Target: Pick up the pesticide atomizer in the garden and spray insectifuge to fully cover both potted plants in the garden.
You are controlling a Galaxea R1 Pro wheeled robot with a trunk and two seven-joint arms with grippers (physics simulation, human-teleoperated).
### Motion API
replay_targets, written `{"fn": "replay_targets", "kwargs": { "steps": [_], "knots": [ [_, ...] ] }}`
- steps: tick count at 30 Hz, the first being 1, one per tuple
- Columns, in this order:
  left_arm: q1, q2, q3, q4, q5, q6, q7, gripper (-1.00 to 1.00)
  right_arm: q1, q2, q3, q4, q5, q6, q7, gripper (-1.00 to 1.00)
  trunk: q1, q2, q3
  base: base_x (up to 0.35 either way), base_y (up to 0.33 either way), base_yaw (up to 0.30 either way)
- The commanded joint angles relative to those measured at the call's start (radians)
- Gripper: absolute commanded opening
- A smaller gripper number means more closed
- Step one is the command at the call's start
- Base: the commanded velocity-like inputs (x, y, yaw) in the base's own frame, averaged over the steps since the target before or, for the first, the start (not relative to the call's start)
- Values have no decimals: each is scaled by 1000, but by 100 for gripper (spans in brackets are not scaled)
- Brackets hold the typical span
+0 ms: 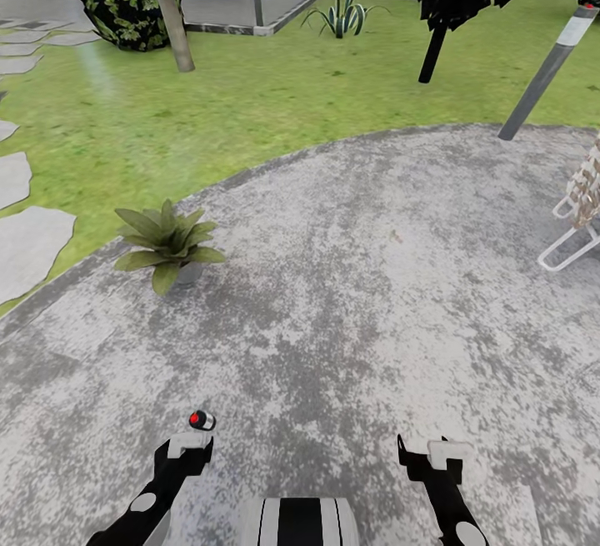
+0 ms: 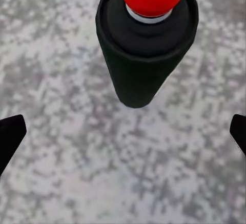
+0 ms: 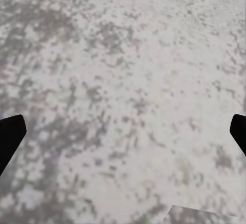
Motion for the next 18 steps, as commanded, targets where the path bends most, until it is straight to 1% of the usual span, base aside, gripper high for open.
{"fn": "replay_targets", "kwargs": {
  "steps": [1,8,13,18],
  "knots": [
    [0,0,0,1,2,-4,-1,100,0,0,1,0,1,-3,-4,100,0,0,-1,36,0,0],
    [0,0,0,1,1,-4,-1,100,0,0,1,1,1,-3,-4,100,0,0,-1,10,0,0],
    [0,0,0,1,-1,-4,-1,100,-1,0,1,1,1,-3,-4,100,0,0,-1,115,0,0],
    [0,0,0,1,-1,-4,-1,100,0,0,1,1,1,-3,-4,100,0,0,-1,36,0,0]
  ]
}}
